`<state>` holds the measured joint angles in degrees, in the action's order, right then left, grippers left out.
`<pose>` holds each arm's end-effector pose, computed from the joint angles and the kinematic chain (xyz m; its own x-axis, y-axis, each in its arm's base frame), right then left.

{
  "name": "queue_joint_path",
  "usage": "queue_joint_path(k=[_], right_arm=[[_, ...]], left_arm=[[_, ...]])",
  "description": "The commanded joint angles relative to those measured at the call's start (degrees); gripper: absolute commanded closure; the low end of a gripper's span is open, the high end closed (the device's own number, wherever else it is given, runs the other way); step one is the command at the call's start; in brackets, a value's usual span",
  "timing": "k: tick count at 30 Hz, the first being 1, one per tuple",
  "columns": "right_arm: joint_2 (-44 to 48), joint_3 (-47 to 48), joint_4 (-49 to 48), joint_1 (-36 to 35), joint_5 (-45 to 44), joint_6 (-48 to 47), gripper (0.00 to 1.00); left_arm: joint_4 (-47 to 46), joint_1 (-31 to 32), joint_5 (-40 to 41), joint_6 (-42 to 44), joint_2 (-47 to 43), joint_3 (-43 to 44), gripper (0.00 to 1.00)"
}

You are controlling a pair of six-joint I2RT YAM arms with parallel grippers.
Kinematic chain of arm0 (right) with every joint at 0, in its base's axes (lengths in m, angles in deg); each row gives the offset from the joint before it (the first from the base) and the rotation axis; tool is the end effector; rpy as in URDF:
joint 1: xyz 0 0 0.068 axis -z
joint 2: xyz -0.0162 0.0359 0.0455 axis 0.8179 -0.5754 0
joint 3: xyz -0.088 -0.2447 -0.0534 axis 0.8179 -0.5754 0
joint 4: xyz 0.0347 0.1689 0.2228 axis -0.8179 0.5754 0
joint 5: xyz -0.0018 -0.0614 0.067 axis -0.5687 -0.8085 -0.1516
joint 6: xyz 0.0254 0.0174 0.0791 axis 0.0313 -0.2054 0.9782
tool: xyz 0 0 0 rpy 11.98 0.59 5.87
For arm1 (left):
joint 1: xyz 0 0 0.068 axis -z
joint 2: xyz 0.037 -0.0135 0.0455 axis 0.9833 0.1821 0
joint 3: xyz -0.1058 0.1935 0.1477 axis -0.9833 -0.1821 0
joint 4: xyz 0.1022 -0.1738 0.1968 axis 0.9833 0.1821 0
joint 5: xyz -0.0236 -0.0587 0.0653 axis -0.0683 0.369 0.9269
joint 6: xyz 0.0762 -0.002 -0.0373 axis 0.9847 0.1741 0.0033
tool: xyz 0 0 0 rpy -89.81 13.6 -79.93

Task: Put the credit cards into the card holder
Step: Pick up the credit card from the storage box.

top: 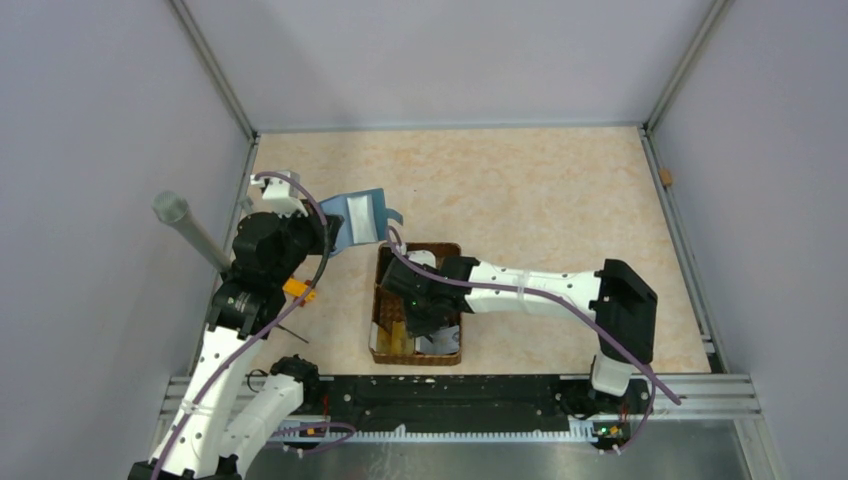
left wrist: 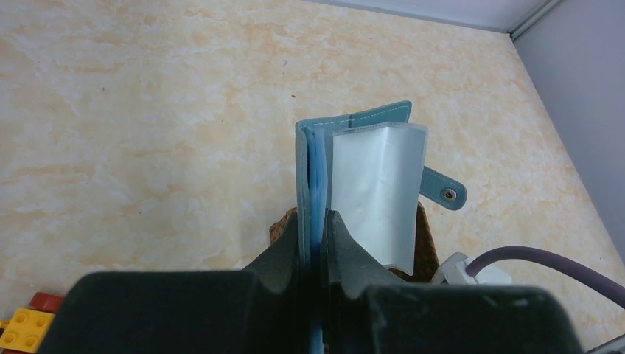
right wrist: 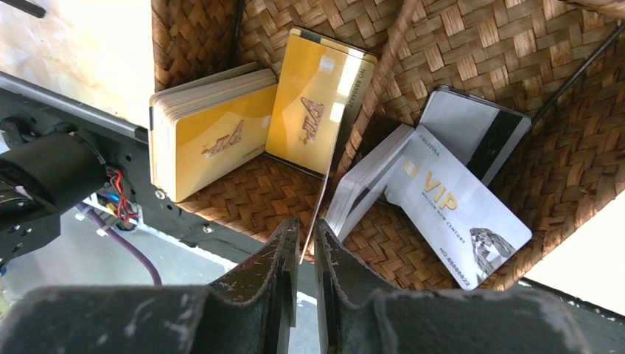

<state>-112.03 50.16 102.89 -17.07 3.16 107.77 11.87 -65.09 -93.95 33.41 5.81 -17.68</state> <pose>0.1290 0.3743 0.1961 -0.9440 -0.1683 -0.2838 -0.2544 0.9189 0.3016 0.2147 -0.0611 0.3524 -0.3233 -0.2850 -0.9024 0.2203 0.9047 -0.3646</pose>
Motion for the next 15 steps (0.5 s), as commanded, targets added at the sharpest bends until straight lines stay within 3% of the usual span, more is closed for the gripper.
queue_joint_path(k=[1, 15], right_arm=[[-0.9, 4.0, 1.0, -1.2, -0.3, -0.8, 0.85], [-4.3, 6.6, 3.0, -1.7, -1.0, -1.7, 0.88]], left_arm=[[-2.4, 0.3, -0.1, 0.6, -0.7, -0.1, 1.00], [-2.3, 0.4, -0.2, 0.7, -0.7, -0.1, 1.00]])
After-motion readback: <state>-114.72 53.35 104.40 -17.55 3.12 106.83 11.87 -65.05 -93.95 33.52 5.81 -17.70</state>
